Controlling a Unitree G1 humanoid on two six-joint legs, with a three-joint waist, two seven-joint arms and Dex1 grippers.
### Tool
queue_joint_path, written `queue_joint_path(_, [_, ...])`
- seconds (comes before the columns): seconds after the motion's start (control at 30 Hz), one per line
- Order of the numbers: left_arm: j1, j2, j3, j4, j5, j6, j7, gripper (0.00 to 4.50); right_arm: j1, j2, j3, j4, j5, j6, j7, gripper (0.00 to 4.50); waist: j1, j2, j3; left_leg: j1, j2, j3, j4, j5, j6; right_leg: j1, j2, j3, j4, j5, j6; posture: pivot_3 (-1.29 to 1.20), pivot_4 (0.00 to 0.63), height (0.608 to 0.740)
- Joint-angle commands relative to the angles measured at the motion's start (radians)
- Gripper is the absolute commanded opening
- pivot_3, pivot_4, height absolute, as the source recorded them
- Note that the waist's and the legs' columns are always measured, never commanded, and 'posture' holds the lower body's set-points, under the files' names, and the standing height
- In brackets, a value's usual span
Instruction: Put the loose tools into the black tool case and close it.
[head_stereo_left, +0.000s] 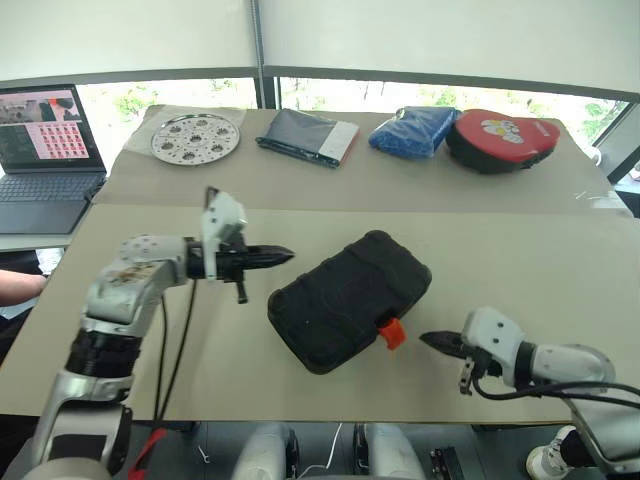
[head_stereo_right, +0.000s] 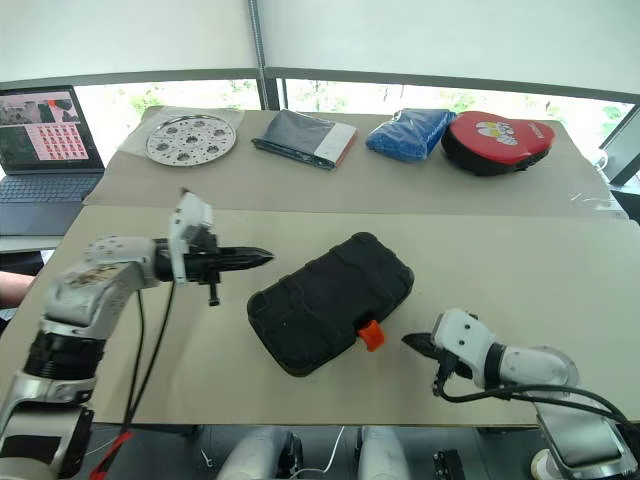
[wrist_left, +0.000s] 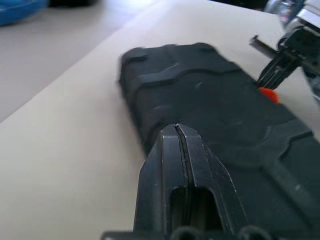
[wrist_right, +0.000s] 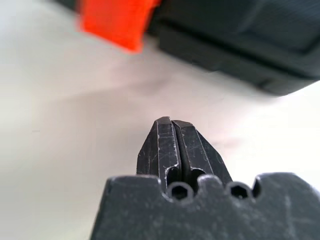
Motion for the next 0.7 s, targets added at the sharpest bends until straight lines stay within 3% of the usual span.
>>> queue_joint_path(0.03, [-0.038,-0.038,-0.089,0.031,0.102,-0.1,0.001,0.03,-0.008,0.024,0.038,-0.065,0.008,0.043,-0.022,0.05,-0.002,0.0,0.0,0.001,0.0,0.0,0.0,0.0,0.0,0.0,0.0,0.001,0.0,0.0,0.0,0.0,0.15,0.74])
queue_joint_path(0.37, [-0.048,-0.115,-0.155,0.081,0.175,-0.116,0.03,0.03,-0.061,0.087,0.108,-0.084,-0.022,0.052,-0.074,0.05,0.003,0.0,0.0,0.0,0.0,-0.001,0.002,-0.001,0.001,0.0,0.0,0.001,0.0,0.0,0.0,0.0,0.15,0.74])
queue_joint_path(0.7, [-0.026,-0.116,-0.176,0.09,0.209,-0.145,0.012,0.03,-0.16,0.074,0.17,-0.1,-0.041,0.134,-0.068,0.05,0.001,0.0,0.0,0.0,0.0,-0.001,0.004,-0.001,0.003,0.0,0.0,0.001,0.001,0.0,0.0,0.0,0.15,0.74])
